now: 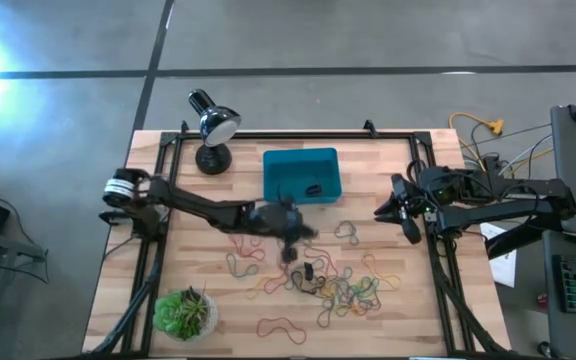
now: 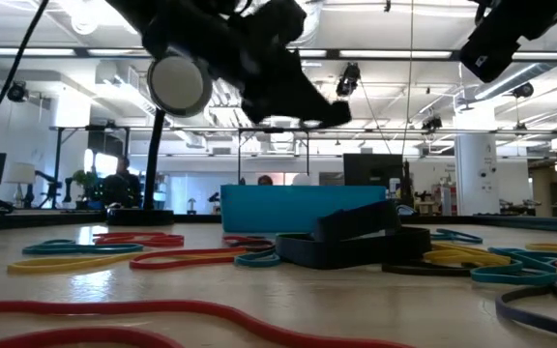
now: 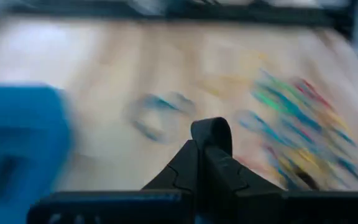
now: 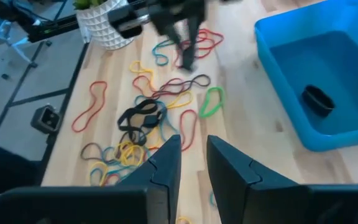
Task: Pick and place rubber bands into bin
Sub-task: Put the black rubber band into the blue bin
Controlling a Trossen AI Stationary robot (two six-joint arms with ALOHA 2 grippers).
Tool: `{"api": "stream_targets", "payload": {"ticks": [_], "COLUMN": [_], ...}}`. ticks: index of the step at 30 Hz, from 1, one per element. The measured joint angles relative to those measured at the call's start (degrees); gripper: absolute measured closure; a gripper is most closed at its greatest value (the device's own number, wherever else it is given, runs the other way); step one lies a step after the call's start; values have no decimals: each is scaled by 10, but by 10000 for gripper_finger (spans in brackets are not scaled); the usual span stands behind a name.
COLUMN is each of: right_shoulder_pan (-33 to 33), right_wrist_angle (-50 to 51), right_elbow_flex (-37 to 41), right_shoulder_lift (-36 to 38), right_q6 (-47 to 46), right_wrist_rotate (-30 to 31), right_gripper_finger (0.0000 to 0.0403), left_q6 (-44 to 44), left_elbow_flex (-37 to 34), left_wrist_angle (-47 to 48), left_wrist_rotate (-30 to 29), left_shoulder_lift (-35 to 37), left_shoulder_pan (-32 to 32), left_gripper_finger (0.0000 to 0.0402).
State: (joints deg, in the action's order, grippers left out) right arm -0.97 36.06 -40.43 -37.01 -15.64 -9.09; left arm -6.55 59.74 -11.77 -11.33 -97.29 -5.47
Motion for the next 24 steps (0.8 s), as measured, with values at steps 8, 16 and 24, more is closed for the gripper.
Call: {"api": "stream_targets", "payload": {"ticks": [8, 16, 24], "right_shoulder_pan": [0, 0, 0], "right_wrist_angle": [-12, -45, -113], "right_elbow_flex": [2, 2, 2], "right_shoulder_lift": [-22, -66, -127], "right_q6": [-8, -18, -18], "right_wrist_rotate": [18, 33, 33], "right_gripper_finger": [337, 339, 339], "left_q6": [-12, -29, 32], "left_elbow_flex": [1, -2, -2], "left_wrist_angle": [29, 101, 113], "left_wrist_rotate": [-136, -135, -127], "left_shoulder_lift": [25, 23, 23], "left_shoulder_pan": [90, 168, 202], "left_gripper_finger": [401, 401, 401]}}
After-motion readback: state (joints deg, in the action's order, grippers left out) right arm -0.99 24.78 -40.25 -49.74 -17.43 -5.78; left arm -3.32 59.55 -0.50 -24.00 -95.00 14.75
